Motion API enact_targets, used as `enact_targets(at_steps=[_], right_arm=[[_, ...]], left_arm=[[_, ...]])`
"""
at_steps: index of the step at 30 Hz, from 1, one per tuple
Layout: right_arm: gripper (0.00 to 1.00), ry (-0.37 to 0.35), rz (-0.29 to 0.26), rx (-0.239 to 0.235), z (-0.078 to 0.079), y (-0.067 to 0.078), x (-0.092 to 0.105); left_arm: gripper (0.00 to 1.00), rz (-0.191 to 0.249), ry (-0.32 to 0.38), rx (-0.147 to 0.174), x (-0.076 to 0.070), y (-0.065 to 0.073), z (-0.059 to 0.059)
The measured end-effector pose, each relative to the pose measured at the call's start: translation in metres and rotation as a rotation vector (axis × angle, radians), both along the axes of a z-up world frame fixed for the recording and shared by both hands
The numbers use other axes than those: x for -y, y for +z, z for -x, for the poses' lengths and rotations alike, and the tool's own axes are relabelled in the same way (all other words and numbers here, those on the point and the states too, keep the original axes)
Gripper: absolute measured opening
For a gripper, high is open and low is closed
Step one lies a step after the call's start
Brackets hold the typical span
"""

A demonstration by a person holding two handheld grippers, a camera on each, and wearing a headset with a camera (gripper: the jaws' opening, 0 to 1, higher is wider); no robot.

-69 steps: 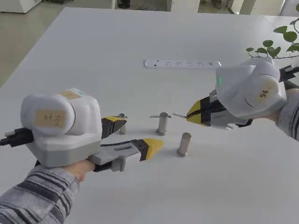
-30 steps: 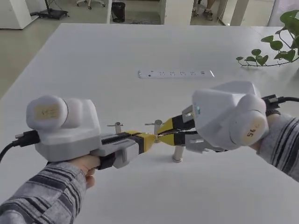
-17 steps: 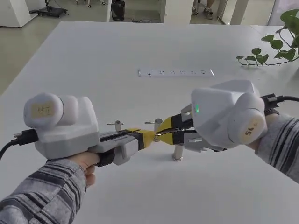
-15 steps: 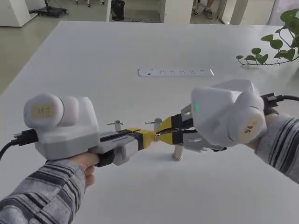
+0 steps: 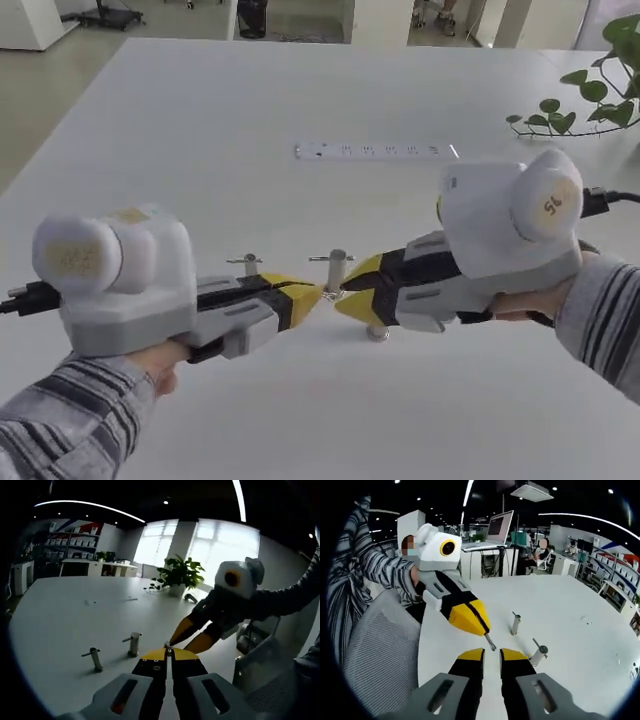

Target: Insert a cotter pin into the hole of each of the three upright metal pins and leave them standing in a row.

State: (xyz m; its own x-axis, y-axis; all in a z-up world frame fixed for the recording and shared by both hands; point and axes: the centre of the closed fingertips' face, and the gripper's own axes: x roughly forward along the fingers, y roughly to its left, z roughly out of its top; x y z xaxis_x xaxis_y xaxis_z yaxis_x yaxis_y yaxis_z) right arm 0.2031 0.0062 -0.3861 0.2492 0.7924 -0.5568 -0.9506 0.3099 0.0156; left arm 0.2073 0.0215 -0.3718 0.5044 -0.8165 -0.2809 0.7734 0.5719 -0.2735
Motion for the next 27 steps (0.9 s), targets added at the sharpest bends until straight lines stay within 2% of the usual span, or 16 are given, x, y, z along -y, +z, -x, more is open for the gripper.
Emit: enact_targets(at_steps=[1,2,4,6,10,14,17,22,27], right_arm=[[0.07,-0.003,-0.022,-0.021,0.002,0.0,-0.001],[0.08,0.004,-0.019,-0.026,0.002,-0.003,0.001],[0.1,0.001,-0.023,-0.042,0.002,-0.008,0.002],[0.1,-0.002,-0.035,-0.065,0.004,-0.01,0.002],[0.09,0.002,-0.042,-0.089,0.011,-0.013,-0.001],[0.08,0.007,-0.039,-0.088,0.013,-0.015,-0.002],[0.07,0.025,-0.057,-0.092,0.017,-0.011,-0.006],[0.01,0.052,-0.045,-0.09,0.022,-0.011,-0.011],[0.0,0.096,0.009,-0.035,0.022,-0.01,-0.008]], left_arm=[[0.0,0.005,-0.009,0.005,0.0,0.0,0.001],[0.0,0.011,-0.024,0.011,0.001,0.001,0.003],[0.0,-0.009,-0.051,0.032,0.002,-0.001,0.004],[0.0,-0.021,-0.07,0.039,0.003,-0.004,0.006],[0.0,-0.01,-0.093,0.045,0.005,-0.002,0.009],[0.0,0.01,-0.122,0.042,0.008,0.0,0.014],[0.0,0.006,-0.145,0.043,0.009,-0.001,0.017],[0.0,0.019,-0.149,0.039,0.01,0.0,0.019],[0.0,0.016,-0.155,0.037,0.01,-0.001,0.021]])
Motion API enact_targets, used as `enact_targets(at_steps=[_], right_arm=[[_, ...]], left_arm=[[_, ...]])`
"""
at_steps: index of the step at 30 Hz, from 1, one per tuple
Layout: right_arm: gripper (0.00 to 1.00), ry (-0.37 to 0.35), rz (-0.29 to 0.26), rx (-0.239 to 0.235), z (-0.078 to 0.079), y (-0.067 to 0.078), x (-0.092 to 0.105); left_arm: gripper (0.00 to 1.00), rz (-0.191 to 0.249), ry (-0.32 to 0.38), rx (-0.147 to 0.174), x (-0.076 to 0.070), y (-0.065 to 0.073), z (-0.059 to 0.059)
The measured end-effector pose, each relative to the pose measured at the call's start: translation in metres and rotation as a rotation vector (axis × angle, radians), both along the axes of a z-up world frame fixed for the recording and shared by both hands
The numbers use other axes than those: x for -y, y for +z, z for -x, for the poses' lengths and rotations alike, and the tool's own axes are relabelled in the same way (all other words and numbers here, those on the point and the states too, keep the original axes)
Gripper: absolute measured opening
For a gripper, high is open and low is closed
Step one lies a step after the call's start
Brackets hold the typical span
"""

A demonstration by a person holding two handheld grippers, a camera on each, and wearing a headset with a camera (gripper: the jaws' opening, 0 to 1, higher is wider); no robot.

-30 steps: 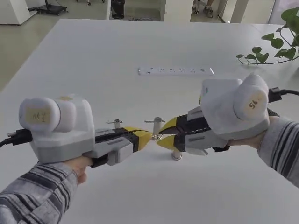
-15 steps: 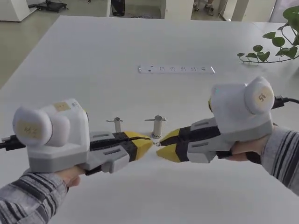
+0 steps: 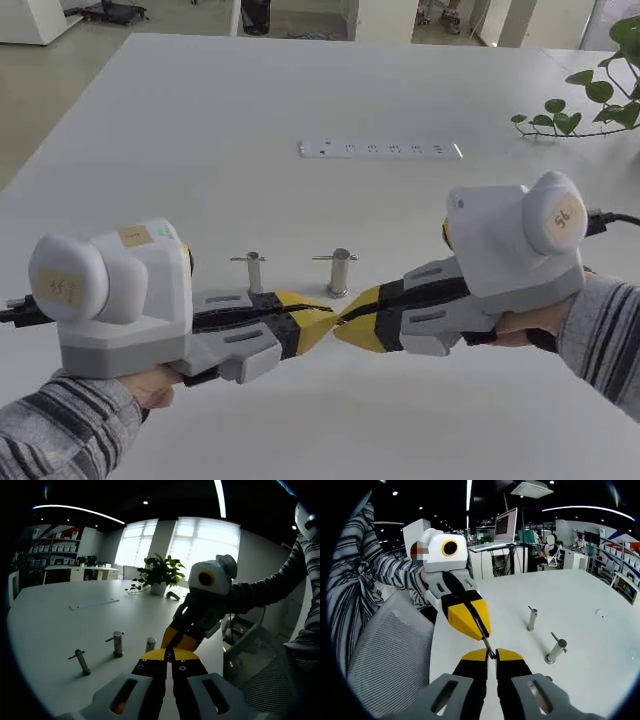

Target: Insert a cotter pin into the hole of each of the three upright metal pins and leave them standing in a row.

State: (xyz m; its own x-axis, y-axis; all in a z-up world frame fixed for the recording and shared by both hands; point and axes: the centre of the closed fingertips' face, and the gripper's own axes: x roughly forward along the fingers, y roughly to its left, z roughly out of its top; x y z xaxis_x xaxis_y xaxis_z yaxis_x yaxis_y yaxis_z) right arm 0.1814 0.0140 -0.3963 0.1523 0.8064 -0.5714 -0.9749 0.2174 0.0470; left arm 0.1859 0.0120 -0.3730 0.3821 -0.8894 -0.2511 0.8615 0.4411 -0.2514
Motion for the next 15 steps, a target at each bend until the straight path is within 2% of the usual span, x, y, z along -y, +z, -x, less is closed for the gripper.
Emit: enact_targets(at_steps=[4,7,10,12,15], right_arm=[[0.0,0.037,0.037,0.051,-0.001,0.001,0.002],[0.0,0.083,0.083,0.119,-0.003,0.001,0.005],[0.0,0.104,0.109,0.135,-0.004,0.0,0.007],[0.0,0.121,0.131,0.169,-0.005,0.001,0.009],[0.0,0.137,0.159,0.18,-0.006,-0.001,0.013]], left_arm=[[0.0,-0.006,-0.002,0.005,0.0,-0.001,0.001],[0.0,-0.01,0.001,0.006,0.001,-0.002,0.0],[0.0,-0.018,0.009,0.019,0.003,-0.003,-0.002],[0.02,-0.03,0.024,0.025,0.004,-0.005,-0.005],[0.02,-0.047,0.031,0.026,0.006,-0.008,-0.009]])
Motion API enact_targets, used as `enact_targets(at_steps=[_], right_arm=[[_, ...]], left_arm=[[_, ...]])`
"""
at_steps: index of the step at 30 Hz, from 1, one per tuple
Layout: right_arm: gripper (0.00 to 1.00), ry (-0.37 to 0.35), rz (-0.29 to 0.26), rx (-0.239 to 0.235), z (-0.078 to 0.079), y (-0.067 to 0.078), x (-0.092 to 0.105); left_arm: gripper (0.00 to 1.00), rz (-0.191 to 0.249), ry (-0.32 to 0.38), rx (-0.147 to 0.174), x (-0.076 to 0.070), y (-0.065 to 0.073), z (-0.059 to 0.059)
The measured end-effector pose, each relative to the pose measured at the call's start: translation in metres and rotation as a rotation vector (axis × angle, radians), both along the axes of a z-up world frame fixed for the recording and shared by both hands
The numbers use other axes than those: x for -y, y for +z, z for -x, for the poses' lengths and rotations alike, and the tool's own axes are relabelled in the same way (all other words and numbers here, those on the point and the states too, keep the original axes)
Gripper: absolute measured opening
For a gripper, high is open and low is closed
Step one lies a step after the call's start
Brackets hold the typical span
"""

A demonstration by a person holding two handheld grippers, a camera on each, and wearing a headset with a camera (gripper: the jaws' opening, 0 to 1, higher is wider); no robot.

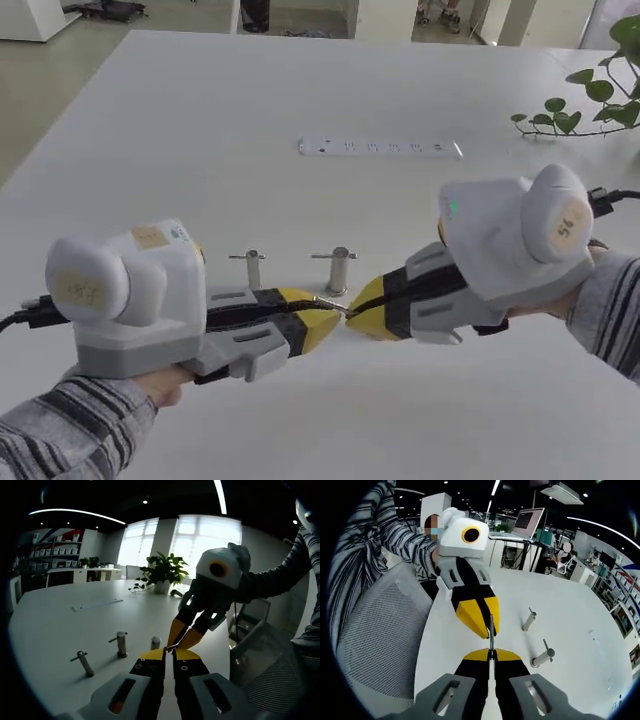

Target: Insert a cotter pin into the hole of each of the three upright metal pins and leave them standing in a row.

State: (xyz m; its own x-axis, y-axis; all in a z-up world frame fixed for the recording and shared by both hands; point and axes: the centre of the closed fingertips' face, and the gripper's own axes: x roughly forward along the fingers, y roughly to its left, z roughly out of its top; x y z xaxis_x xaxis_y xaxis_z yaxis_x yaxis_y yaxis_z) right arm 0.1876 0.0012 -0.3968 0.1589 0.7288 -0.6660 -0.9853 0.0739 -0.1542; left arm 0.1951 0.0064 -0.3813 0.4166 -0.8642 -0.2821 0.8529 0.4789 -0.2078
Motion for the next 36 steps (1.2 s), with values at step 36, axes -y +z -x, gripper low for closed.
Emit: enact_targets(at_steps=[36], right_arm=[[0.0,-0.003,0.366,0.066,-0.058,-0.056,0.102]], left_arm=[[0.29,-0.131,0.216,0.048,0.042,-0.063,-0.046]])
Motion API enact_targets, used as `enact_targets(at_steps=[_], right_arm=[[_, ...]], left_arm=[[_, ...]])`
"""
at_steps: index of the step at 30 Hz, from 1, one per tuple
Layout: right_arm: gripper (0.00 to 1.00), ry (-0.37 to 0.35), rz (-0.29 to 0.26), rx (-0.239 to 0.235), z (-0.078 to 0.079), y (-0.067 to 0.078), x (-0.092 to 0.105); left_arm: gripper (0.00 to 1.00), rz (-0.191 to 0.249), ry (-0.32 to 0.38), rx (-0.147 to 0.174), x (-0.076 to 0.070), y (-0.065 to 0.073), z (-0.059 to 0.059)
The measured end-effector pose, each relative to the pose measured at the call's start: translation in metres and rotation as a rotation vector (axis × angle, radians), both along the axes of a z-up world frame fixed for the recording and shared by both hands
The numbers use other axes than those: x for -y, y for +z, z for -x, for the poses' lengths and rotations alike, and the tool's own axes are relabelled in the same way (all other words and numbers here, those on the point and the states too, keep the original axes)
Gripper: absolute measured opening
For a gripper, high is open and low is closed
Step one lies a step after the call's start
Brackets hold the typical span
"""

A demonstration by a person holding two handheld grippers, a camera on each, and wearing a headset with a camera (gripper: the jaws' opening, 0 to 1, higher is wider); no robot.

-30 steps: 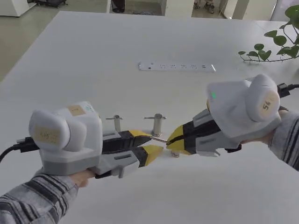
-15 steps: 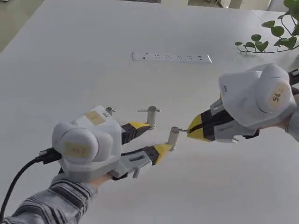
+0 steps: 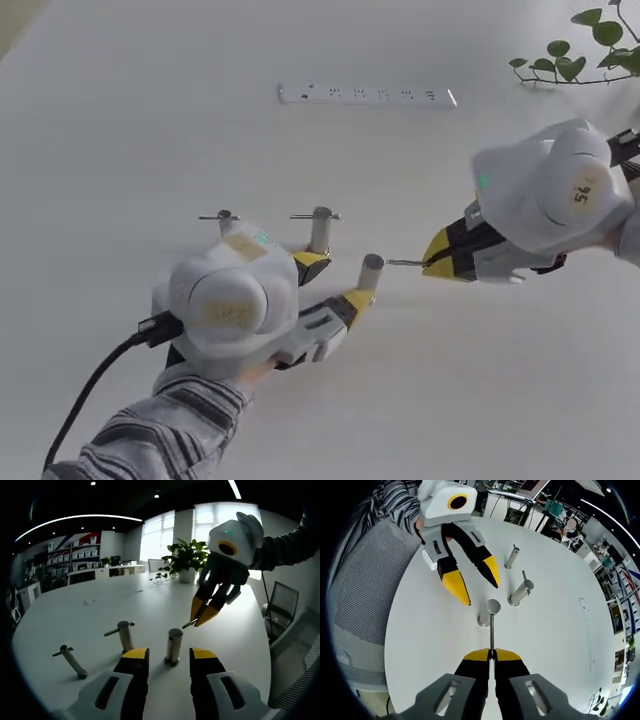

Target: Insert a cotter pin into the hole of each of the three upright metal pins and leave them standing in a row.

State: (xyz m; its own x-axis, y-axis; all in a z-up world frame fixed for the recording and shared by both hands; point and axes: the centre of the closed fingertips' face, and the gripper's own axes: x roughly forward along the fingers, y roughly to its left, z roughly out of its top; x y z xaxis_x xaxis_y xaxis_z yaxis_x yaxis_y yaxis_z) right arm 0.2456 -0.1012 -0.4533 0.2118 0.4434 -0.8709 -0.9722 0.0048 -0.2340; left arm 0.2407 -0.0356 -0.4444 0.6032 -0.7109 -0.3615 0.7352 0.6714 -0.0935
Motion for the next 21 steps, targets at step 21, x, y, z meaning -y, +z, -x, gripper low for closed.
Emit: enact_targets(at_steps=[21], right_arm=[[0.0,0.017,-0.022,-0.021,-0.001,-0.005,-0.002]], left_arm=[[0.19,-0.058,-0.01,-0.082,0.027,-0.026,-0.011]])
